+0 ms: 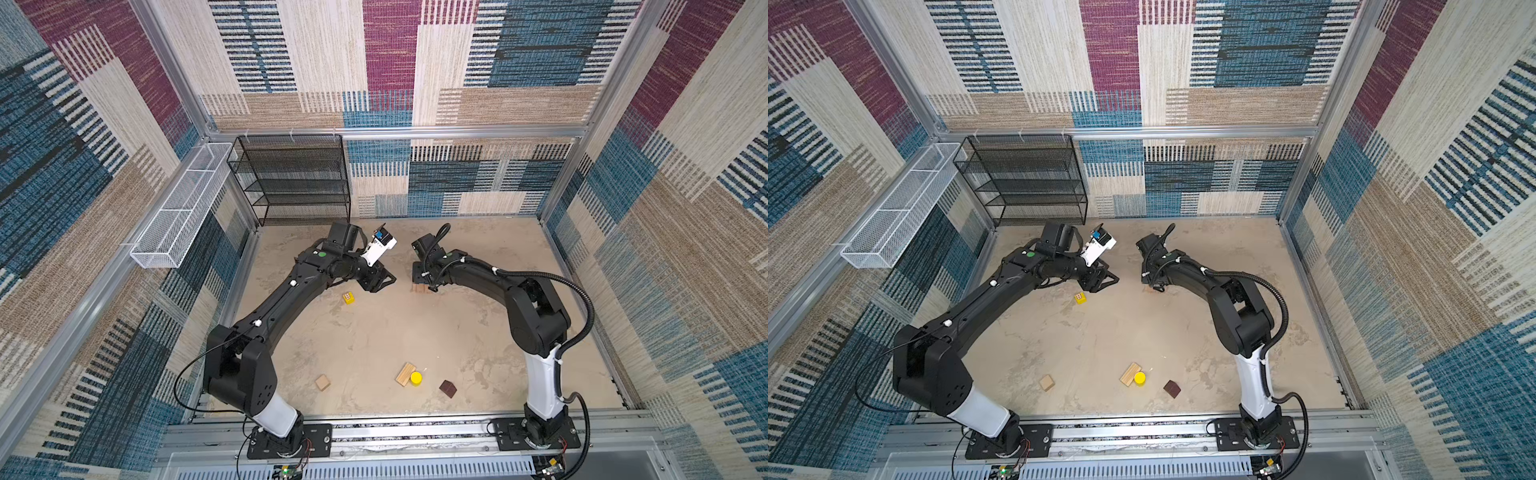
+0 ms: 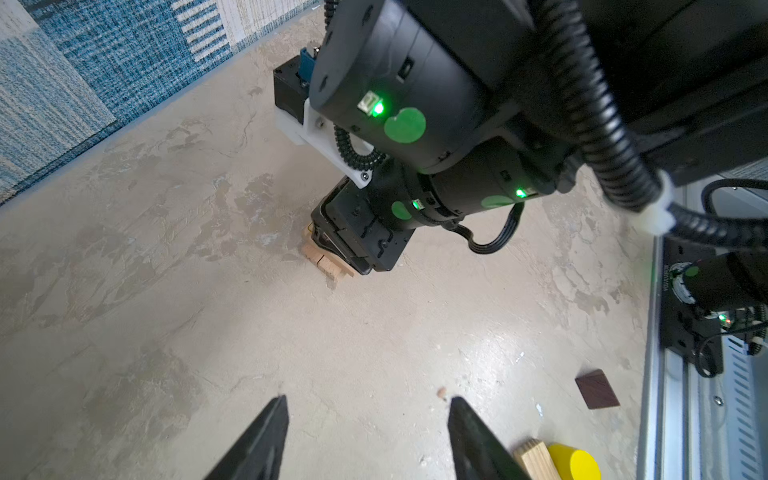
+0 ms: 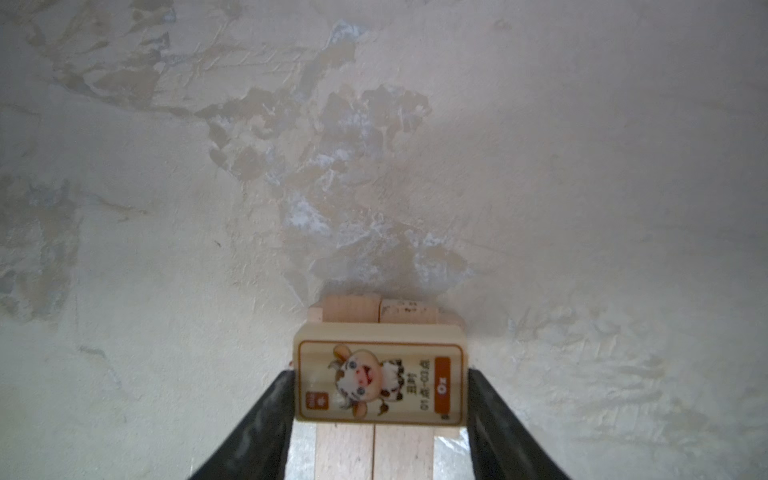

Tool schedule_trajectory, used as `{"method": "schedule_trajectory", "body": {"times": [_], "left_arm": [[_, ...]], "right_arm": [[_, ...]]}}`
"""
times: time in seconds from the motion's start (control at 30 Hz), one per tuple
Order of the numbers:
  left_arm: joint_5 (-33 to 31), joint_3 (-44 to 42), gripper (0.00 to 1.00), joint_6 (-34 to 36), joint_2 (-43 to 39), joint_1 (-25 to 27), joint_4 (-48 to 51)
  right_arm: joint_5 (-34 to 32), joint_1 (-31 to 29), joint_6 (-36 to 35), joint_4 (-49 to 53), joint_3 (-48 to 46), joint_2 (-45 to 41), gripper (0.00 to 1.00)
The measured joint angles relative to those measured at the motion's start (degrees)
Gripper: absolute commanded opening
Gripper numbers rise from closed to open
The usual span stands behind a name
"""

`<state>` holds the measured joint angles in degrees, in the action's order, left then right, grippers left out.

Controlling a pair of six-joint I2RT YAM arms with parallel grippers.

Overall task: Build the wood block tower
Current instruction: 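Lower the cow block with the right gripper onto the two top blocks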

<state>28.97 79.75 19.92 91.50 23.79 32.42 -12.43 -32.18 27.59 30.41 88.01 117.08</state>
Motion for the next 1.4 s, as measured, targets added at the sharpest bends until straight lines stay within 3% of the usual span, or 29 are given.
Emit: {"method": "schedule_trajectory", "body": {"times": [0.83, 0.93, 1.27, 1.4], "left_arm": [[-0.24, 0.0, 0.66, 0.17, 0.72, 0.22, 0.0], [-0.22, 0.02, 0.66, 0.17, 0.72, 0.22, 0.0], [-0.42, 0.02, 0.66, 0.22, 0.7, 0.28, 0.0], [-0.57, 0.02, 0.66, 0.42, 0.63, 0.33, 0.0]], "right_arm": [[0.9, -0.04, 0.0, 0.48, 0.0, 0.5, 0.24], [0.9, -0.04, 0.0, 0.48, 0.0, 0.5, 0.34], [0.87, -0.04, 0.02, 0.48, 0.0, 0.55, 0.39], [0.87, -0.04, 0.17, 0.48, 0.0, 0.55, 0.65]]}}
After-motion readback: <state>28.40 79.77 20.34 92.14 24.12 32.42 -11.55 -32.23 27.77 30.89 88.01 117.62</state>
